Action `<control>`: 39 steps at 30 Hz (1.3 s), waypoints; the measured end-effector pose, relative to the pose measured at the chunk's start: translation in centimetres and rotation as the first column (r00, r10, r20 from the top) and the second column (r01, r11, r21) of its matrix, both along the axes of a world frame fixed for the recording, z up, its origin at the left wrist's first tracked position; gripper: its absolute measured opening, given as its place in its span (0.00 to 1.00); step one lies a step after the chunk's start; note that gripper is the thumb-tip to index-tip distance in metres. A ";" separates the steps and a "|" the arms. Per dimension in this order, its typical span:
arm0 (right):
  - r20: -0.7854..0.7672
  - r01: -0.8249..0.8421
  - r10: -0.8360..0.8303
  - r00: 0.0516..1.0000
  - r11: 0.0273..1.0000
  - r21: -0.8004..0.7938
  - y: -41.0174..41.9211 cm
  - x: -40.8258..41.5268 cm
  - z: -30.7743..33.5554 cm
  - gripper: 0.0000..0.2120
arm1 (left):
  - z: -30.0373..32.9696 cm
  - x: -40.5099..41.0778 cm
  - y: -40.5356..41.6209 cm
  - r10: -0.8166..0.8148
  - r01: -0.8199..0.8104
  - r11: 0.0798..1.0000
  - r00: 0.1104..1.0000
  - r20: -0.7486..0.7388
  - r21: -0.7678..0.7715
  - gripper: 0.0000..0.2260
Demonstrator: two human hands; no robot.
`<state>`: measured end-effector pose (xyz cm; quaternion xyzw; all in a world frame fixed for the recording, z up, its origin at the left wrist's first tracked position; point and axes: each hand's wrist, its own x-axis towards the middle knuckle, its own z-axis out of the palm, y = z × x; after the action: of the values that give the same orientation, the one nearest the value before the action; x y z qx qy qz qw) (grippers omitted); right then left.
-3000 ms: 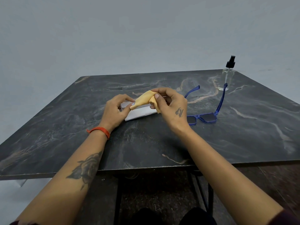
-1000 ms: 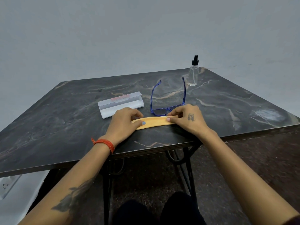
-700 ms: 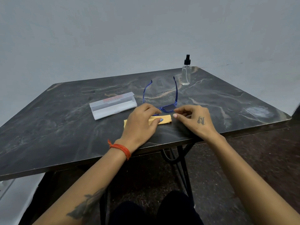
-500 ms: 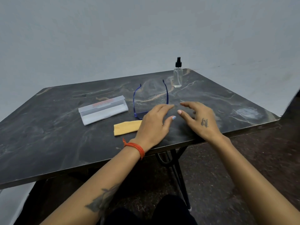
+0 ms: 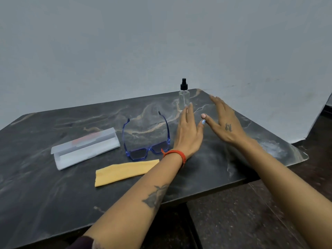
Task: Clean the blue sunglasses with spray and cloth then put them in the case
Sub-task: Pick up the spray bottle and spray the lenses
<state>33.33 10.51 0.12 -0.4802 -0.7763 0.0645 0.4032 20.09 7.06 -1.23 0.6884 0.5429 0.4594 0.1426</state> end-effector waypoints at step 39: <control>-0.355 -0.046 -0.015 0.935 0.986 -0.161 5.6 -3.3 1.5 0.19 | 2.6 2.1 5.1 0.169 -0.096 0.978 0.880 0.444 -0.183 0.18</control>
<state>30.08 16.14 1.58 -0.4865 -0.6865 0.2178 0.4945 22.23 12.18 1.37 0.5090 0.5741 0.5732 0.2876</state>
